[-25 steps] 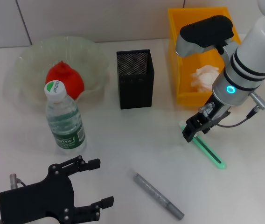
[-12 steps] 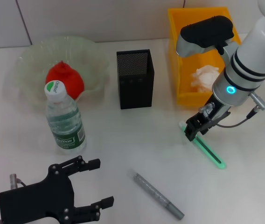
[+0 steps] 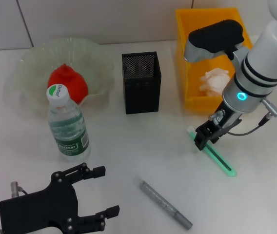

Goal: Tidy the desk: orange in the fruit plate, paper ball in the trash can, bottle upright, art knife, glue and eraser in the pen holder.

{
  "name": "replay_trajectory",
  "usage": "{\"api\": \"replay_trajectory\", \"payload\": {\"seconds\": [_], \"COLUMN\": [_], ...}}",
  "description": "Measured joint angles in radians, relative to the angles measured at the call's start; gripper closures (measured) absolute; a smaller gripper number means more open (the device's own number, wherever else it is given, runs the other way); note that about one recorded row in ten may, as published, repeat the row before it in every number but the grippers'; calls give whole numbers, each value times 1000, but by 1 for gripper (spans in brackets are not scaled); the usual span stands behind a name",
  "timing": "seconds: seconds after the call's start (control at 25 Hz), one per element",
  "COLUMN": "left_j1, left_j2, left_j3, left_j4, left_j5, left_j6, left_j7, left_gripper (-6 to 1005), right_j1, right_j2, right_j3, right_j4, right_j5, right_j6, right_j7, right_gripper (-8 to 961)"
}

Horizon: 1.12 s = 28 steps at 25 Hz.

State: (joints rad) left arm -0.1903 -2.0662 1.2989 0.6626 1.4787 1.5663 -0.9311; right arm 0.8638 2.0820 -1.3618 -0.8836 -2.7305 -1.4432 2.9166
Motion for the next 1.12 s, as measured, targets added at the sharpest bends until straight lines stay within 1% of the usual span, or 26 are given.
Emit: {"api": "replay_trajectory", "payload": {"seconds": [0.4, 0.6, 0.76, 0.96, 1.04, 1.12], "left_j1": [0, -15, -21, -21, -20, -18], "left_j2": [0, 0, 0, 0, 0, 0], "left_j3": [0, 0, 0, 0, 0, 0], "left_j4": [-1, -34, -41, -41, -41, -40], "left_j5": [0, 0, 0, 0, 0, 0], "left_j6": [-1, 0, 1, 10, 14, 20], "left_j7": [0, 8, 10, 10, 10, 11], "left_gripper": [185, 185, 185, 186, 186, 186], "right_j1": [10, 22, 17, -23, -50, -81], "right_j2": [-1, 0, 1, 1, -2, -3], "right_j3": [-1, 1, 7, 11, 26, 63], "right_j4": [28, 52, 37, -65, -138, -229], "right_j5": [0, 1, 1, 48, 85, 117], "right_j6": [10, 15, 8, -27, -52, -86], "right_j7": [-21, -28, -29, -36, -46, -62], "right_gripper": [581, 757, 789, 796, 795, 795]}}
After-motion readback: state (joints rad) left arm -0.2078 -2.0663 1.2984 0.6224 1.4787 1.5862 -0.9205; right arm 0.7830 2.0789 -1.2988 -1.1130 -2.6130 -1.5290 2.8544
